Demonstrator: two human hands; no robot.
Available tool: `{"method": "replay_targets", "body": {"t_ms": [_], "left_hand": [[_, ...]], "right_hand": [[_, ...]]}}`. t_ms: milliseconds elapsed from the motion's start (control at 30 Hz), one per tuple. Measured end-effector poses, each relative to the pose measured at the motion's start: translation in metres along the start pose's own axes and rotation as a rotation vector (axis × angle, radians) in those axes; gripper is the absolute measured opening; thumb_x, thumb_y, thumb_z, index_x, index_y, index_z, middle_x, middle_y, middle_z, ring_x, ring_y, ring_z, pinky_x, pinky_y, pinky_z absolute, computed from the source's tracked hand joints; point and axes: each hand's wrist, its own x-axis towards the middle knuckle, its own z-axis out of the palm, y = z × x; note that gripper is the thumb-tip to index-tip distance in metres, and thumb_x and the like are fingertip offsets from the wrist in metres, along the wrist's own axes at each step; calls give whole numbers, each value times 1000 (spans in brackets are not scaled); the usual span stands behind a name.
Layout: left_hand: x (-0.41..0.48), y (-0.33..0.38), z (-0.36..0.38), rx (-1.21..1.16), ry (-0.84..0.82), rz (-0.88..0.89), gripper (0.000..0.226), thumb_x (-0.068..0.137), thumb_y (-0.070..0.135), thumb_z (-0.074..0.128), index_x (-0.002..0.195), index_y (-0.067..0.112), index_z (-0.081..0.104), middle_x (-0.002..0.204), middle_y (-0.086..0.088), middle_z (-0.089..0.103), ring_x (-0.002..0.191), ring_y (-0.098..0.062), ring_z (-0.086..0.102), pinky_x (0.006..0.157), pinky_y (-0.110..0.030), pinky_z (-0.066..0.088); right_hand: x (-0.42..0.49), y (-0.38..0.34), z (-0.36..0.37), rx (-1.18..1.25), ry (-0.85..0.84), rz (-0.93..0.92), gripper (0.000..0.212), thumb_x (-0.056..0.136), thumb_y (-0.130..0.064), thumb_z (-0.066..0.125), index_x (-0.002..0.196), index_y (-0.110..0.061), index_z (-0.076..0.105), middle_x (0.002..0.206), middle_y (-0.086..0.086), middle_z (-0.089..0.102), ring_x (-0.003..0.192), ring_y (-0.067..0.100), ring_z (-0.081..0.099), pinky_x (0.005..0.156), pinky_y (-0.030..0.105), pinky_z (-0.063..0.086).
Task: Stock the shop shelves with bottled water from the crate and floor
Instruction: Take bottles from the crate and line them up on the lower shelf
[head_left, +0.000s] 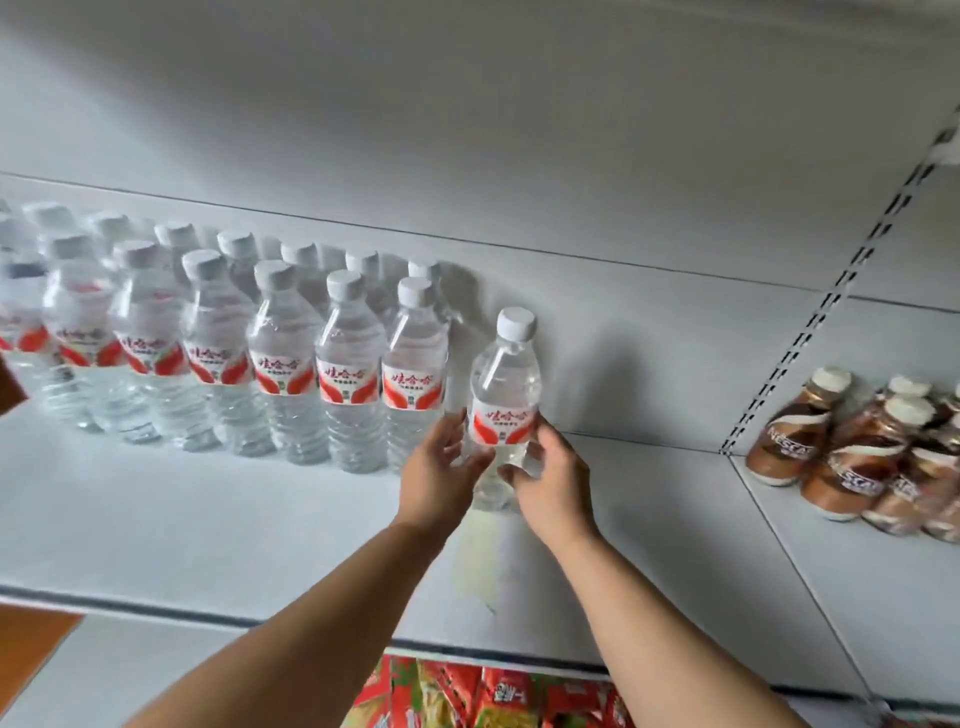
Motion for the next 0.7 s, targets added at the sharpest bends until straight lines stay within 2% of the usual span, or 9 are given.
{"method": "replay_targets", "body": {"t_ms": [33, 133, 200, 233, 333, 400, 533, 633, 700], "left_hand": [[4, -2, 2, 2, 25, 17, 44, 82, 15, 68, 124, 20, 54, 115, -5, 65, 108, -22, 61, 94, -46, 50], [12, -1, 11, 95, 167, 68, 39, 84, 21, 66, 120, 11, 55, 112, -8, 66, 107, -24, 60, 92, -35, 48], [14, 2, 20, 171, 281, 71, 35, 88, 24, 61, 117, 7, 55, 113, -11, 64, 109, -26, 58, 90, -31, 41], [15, 4, 26, 183, 307, 62, 36, 90, 24, 57, 122, 7, 53, 118, -12, 61, 114, -27, 55, 93, -31, 39], [15, 4, 39, 176, 302, 9, 46, 97, 27, 42, 142, 16, 36, 140, -9, 48, 130, -25, 43, 104, -31, 32], [16, 2, 43, 119, 299, -9, 46, 99, 30, 34, 144, 21, 33, 145, -4, 42, 134, -23, 38, 109, -33, 30], [21, 1, 42, -178, 307, -42, 44, 98, 39, 31, 135, 21, 48, 137, -1, 52, 128, -20, 46, 110, -39, 32], [19, 1, 42, -278, 242, -24, 45, 98, 44, 30, 135, 24, 46, 135, 2, 51, 124, -13, 45, 110, -34, 31], [22, 1, 41, -275, 202, -12, 47, 98, 47, 27, 139, 27, 41, 141, 3, 46, 131, -14, 40, 113, -36, 28]], "right_hand": [[5, 1, 2, 13, 2, -15, 63, 73, 4, 69, 128, -22, 54, 117, 0, 65, 104, 15, 63, 94, 28, 49], [22, 6, 7, 28, 15, -52, 60, 73, 4, 70, 125, -21, 55, 110, -1, 67, 98, 13, 64, 90, 24, 49], [32, 8, 10, 56, 26, -80, 56, 71, 4, 71, 121, -18, 57, 107, 2, 68, 96, 16, 64, 90, 29, 51], [35, 9, 12, 63, 31, -96, 54, 71, 3, 72, 119, -16, 58, 107, 3, 68, 96, 17, 65, 90, 32, 52], [42, 13, 18, 98, 61, -139, 44, 71, 0, 73, 111, -13, 60, 104, 4, 69, 93, 19, 66, 87, 36, 53], [44, 15, 20, 113, 68, -153, 40, 72, 0, 72, 109, -12, 61, 101, 3, 70, 90, 17, 66, 85, 33, 54], [41, 17, 27, 95, 112, -208, 39, 71, 2, 68, 106, -12, 61, 100, 3, 67, 88, 16, 62, 80, 23, 50], [43, 19, 35, 67, 154, -229, 39, 69, 0, 69, 104, -14, 58, 98, 7, 63, 89, 21, 59, 81, 32, 50], [48, 18, 38, 69, 163, -233, 39, 69, -1, 69, 104, -15, 59, 96, 5, 62, 91, 23, 59, 82, 36, 50]]}}
